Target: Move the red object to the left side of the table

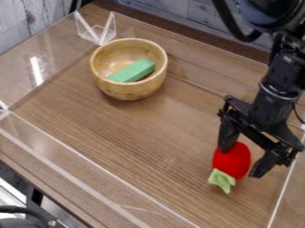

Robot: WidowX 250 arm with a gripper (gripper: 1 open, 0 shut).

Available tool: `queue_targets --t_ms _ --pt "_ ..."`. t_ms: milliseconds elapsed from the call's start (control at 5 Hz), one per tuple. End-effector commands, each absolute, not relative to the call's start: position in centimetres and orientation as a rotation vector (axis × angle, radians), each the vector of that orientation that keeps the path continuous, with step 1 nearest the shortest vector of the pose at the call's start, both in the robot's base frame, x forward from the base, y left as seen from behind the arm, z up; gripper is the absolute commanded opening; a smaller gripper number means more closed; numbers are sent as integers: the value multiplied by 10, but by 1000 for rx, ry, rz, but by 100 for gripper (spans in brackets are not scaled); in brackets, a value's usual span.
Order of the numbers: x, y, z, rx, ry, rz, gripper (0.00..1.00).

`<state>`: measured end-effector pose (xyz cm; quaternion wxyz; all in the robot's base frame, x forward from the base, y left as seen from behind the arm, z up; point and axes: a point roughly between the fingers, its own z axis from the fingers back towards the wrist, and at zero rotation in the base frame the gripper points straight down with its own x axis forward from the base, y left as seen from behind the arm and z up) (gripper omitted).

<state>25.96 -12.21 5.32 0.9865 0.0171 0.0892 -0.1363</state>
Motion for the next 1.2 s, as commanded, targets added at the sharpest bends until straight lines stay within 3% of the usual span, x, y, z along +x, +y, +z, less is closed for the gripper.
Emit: queue_targets --t_ms 0,200,400,600,800,1000 --pt "270 -128 72 16 101 -284 0" --pt "268 -133 82 18 95 -355 100" --pt "266 -136 90 25 92 -416 0" --pt "261 -135 101 28 96 -374 100" --pt "256 -134 110 22 98 -331 100" --pt "258 -135 94 11 109 -292 100"
